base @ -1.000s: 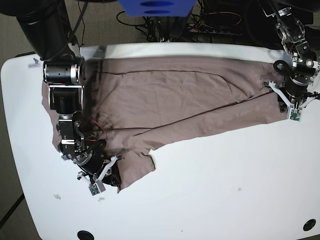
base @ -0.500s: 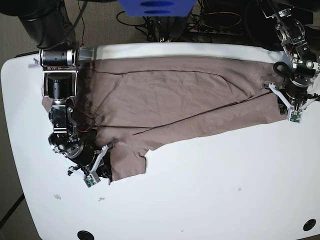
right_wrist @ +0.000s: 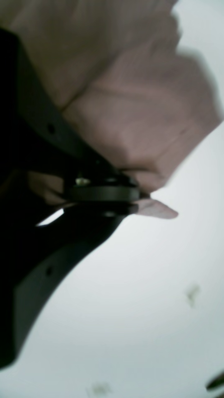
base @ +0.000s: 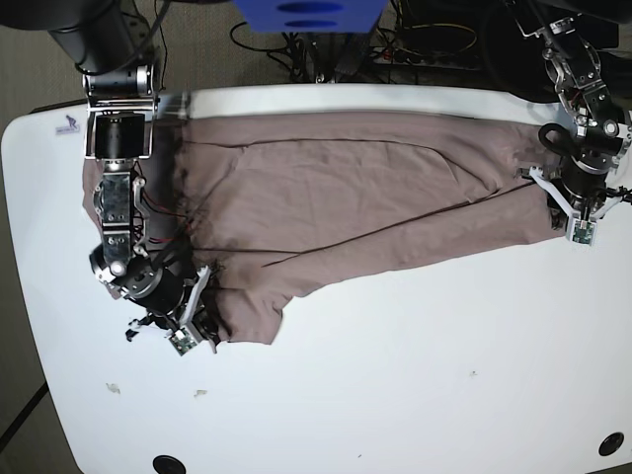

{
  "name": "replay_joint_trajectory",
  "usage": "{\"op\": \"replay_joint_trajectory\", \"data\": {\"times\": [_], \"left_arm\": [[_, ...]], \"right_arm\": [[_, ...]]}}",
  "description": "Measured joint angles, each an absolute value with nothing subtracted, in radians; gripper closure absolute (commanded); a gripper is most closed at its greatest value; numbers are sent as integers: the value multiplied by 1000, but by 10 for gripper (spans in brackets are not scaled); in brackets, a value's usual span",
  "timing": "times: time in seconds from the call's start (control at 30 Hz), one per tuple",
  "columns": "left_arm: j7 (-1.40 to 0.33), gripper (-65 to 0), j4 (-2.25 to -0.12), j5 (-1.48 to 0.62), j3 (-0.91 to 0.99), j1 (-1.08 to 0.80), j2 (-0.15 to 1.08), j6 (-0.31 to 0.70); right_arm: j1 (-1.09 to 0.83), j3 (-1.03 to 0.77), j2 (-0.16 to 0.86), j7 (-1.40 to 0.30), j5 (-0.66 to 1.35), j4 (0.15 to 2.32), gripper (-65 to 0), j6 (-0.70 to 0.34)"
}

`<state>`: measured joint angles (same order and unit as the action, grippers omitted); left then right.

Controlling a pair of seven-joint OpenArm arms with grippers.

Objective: Fold the T-shirt properly

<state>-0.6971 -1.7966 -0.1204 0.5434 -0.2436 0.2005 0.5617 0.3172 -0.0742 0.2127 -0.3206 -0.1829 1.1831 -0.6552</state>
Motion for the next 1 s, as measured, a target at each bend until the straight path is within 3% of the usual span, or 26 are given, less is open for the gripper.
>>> {"op": "replay_joint_trajectory", "data": {"times": [0.3,0.4,0.87,1.0], "left_arm": [[-696,-106,-1789,-122,542,-243,199,562],[-695,-105,-1790,-123,543,-241,200,560],[-697,-103,-1790,-124,545,-244,197,561],[-698,-100,-1790,-118,545,-246,197,561]], "right_arm": [[246,-139,209,-530,-191,1461,-5,-653],[233,-144,210,-519,-174,1502,-5,-660],[239,-113,197,-522,-189,1431,-7,-666],[283,-104,197,-462,-190,1294,-50,-683]]}}
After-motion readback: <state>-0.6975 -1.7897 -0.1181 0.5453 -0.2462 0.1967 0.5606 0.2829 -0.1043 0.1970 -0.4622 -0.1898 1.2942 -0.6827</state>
